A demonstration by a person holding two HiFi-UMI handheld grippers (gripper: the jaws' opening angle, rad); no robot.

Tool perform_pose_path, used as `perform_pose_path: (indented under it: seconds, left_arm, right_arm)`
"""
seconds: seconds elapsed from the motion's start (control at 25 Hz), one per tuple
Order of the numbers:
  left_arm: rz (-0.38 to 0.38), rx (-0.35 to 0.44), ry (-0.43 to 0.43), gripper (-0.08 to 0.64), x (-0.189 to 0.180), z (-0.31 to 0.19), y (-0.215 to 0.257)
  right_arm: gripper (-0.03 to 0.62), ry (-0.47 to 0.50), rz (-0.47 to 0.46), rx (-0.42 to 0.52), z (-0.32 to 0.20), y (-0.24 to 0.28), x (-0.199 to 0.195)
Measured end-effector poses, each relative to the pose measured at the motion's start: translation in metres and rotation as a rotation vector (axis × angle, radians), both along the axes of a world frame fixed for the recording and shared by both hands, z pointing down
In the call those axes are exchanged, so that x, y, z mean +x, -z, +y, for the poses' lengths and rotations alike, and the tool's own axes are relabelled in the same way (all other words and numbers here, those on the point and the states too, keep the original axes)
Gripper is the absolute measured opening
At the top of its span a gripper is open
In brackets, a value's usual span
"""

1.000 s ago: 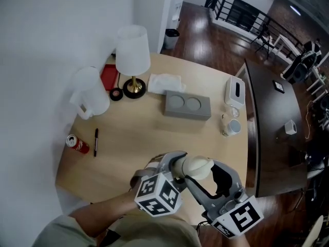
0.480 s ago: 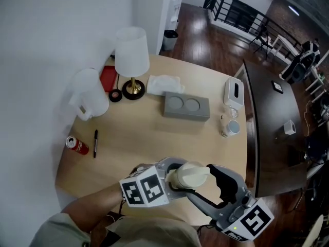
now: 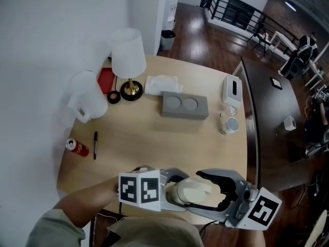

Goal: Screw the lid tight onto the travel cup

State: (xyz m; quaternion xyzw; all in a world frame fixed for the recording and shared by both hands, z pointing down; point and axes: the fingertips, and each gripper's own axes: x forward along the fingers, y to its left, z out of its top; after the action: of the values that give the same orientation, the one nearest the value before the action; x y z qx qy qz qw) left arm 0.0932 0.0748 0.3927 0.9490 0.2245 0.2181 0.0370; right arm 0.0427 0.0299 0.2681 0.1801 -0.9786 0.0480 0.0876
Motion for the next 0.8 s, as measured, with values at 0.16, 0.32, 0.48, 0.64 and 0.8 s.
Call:
perform_pose_path:
  seconds: [0.16, 0.32, 0.48, 0.64, 0.8]
  left_arm:
    - [0.021, 0.018, 0.075, 0.316, 0.004, -0.012, 0.002]
    - [0.018, 0.059, 0.210, 0.316, 0.008, -0.032, 0.000]
    - [-0.045, 0.181, 0.342, 0.316, 0.009, -0.051, -0.014]
    - [-0.086, 0.261, 0.446, 0.314, 0.008, -0.066, -0.021]
    - [-0.063, 0.163, 0.372, 0.314, 0.009, -0.051, -0.019]
  right_arm:
    - [0.278, -0.063, 0.018, 0.053, -0.006, 0.002, 0.000]
    - [0.266, -0.177, 0.038, 0.094, -0.015, 0.002, 0.002]
    - [0.256, -0.247, 0.102, 0.107, -0.019, -0.005, 0.000]
    - [0.253, -0.298, 0.142, 0.101, -0.022, -0.012, -0.002]
    - [0.254, -0.251, 0.105, 0.057, -0.018, -0.012, -0.003]
